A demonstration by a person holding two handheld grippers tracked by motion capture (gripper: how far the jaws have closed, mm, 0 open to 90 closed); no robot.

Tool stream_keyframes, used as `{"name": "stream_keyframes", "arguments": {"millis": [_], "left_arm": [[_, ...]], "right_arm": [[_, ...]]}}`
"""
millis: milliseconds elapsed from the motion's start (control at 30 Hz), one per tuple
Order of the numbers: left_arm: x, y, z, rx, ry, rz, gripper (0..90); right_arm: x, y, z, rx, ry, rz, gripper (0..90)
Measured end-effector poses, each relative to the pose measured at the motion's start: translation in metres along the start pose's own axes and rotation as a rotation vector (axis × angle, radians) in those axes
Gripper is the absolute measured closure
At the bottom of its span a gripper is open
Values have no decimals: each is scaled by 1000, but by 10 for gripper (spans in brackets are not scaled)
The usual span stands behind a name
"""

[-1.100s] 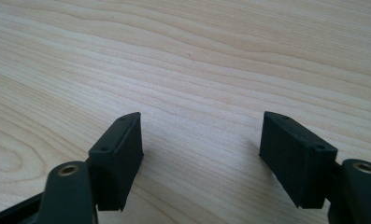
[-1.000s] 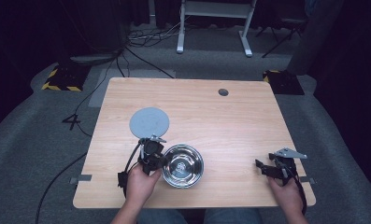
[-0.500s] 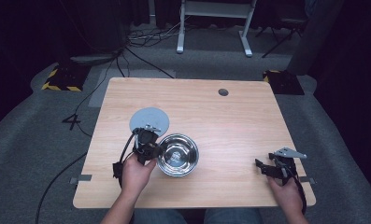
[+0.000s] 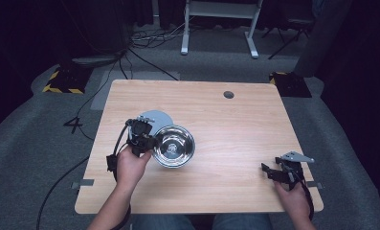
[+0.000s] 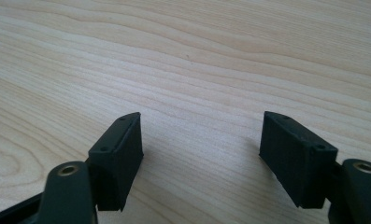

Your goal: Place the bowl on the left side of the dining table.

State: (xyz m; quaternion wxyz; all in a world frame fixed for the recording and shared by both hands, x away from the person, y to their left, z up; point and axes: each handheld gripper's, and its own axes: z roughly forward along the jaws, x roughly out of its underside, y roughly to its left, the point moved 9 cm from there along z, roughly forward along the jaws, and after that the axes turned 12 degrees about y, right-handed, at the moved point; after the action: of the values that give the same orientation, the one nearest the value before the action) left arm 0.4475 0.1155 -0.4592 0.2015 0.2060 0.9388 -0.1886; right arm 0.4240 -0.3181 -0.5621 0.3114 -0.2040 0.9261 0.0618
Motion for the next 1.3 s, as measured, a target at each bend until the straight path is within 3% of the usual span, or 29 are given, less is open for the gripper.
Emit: {"name": "stream_keyframes", "arguments": {"millis": [367, 800, 1300], "left_arm": [[-25, 27, -9, -15, -6, -35, 863], [-49, 52, -6, -21, -3, -69, 863], [-69, 89, -2, -32, -20, -181, 864]], "right_arm": [[0, 0, 0, 0, 0, 0, 301], [0, 0, 0, 0, 0, 0, 301], [0, 0, 0, 1, 0, 0, 301]]}}
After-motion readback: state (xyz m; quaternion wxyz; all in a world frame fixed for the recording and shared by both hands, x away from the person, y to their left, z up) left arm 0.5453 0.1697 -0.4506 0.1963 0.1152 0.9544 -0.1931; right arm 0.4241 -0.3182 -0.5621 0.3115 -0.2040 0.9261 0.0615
